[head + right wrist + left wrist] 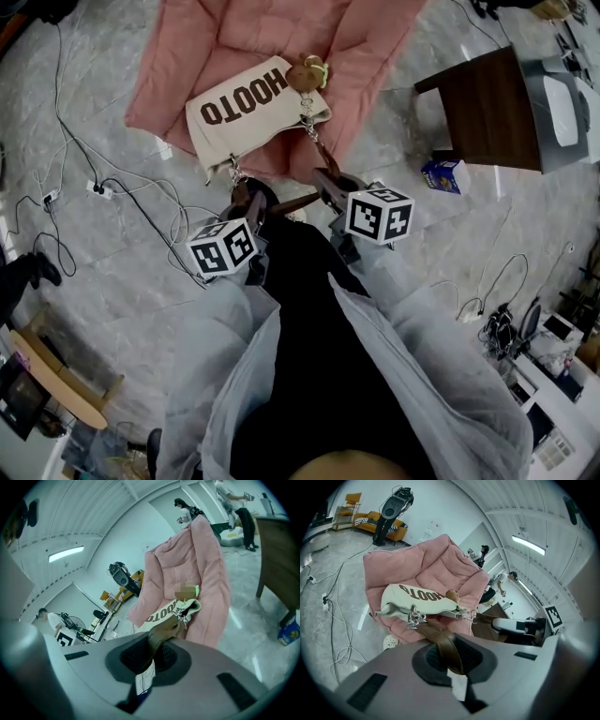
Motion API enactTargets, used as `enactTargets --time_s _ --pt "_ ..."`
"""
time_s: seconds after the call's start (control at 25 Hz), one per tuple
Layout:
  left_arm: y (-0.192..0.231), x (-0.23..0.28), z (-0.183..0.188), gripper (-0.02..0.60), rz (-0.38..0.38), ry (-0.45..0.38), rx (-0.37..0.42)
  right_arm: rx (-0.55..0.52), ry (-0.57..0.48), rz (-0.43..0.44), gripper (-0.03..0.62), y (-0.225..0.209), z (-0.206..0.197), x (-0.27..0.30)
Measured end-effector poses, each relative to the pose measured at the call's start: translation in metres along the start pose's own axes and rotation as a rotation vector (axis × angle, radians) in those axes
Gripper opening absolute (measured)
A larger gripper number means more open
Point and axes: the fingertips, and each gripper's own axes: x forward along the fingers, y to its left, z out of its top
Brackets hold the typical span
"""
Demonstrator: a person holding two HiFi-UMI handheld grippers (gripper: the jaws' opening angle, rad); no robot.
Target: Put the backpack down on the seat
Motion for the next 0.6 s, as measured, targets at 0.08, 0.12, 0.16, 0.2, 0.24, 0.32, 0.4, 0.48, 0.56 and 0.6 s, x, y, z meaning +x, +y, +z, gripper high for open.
enactTargets --time_s 0.08,0.12,0.16,0.2,0.24,0.32,0.4,0.48,0.56,0.6 --pt "0.002 0.002 -0.015 0.014 -0.002 0.022 0.013 0.027 0.001 -0.005 0.009 -0.007 -0.012 -0.002" --pt "0.003 0.003 -0.023 0.014 -0.004 0.032 0.015 0.033 0.003 -0.008 0.009 -0.01 -0.018 -0.003" --pt "0.004 0.005 -0.03 0.014 -0.006 0.042 0.015 0.037 0.006 -0.011 0.009 -0.013 -0.024 -0.004" --pt "0.005 0.007 -0.037 0.014 -0.008 0.052 0.012 0.041 0.008 -0.013 0.009 -0.016 -0.029 -0.004" --pt "0.007 0.009 -0.044 0.014 -0.008 0.062 0.008 0.047 0.008 -0.015 0.009 -0.019 -0.033 -0.004" --pt "0.009 0.013 -0.055 0.015 -0.011 0.08 0.002 0.062 0.004 -0.018 0.009 -0.025 -0.04 -0.005" --pt "0.01 0.019 -0.066 0.015 -0.011 0.099 0.0 0.078 -0.001 -0.021 0.009 -0.032 -0.045 -0.005" --pt "0.014 0.025 -0.078 0.015 -0.003 0.125 -0.003 0.087 0.002 -0.028 0.009 -0.04 -0.052 -0.004" --pt "0.018 0.033 -0.09 0.015 0.0 0.151 -0.01 0.093 0.007 -0.035 0.009 -0.047 -0.06 -0.003" --pt "0.02 0.036 -0.096 0.015 -0.001 0.163 -0.015 0.097 0.01 -0.039 0.009 -0.051 -0.064 -0.002"
